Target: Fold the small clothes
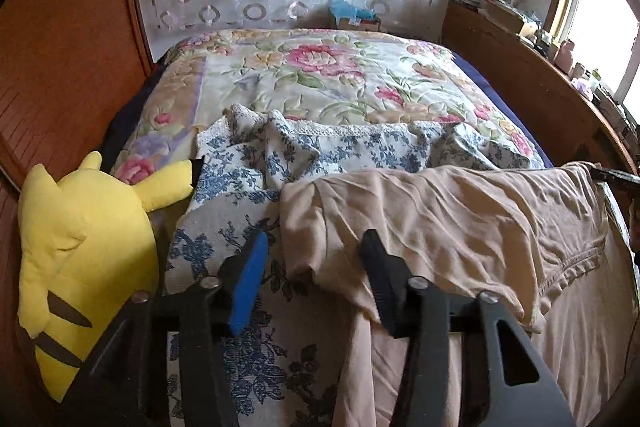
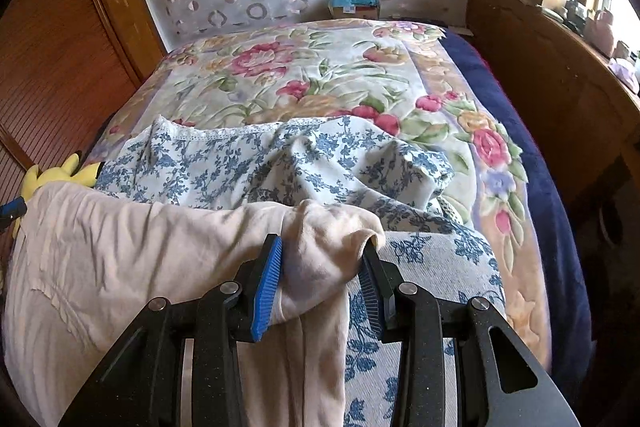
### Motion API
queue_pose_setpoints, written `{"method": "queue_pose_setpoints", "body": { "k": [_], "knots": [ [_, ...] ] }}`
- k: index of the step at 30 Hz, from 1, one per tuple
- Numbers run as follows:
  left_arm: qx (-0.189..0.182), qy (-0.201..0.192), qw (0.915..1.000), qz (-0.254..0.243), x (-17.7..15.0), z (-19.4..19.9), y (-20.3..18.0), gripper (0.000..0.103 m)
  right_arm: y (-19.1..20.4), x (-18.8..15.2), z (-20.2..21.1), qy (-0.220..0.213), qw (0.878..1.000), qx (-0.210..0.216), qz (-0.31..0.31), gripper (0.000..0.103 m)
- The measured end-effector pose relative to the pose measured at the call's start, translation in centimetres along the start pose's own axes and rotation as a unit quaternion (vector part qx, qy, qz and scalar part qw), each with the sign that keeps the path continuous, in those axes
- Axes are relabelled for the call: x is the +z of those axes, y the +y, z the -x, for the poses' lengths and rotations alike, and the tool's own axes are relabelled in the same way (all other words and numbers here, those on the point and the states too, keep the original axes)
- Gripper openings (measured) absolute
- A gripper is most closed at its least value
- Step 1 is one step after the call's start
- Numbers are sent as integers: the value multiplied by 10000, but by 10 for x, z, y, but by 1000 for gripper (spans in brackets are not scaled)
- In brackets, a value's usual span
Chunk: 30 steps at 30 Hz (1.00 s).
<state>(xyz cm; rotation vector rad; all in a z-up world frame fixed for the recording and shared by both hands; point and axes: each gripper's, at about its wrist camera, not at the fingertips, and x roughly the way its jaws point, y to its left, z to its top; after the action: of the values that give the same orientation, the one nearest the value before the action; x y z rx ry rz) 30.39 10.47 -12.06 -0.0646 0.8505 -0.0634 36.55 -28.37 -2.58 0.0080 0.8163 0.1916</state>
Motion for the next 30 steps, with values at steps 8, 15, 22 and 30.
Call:
{"method": "queue_pose_setpoints", "body": {
  "k": [8,15,22,30],
  "knots": [
    [34,-300,9994,-184,8,18,-11,6,7,4,6,-279,9990,55,345,4],
    [69,-696,9973,-201,27,49,-14,5,14,4,44,-1034,9937,127,407,3],
    [23,-1322,9911,-180,23,110,-23,5,22,-16,94,-1629,9851,295,468,3],
    [-39,-1724,9849,-147,-16,178,-27,5,18,-71,174,-2079,9752,452,606,3]
  ]
}}
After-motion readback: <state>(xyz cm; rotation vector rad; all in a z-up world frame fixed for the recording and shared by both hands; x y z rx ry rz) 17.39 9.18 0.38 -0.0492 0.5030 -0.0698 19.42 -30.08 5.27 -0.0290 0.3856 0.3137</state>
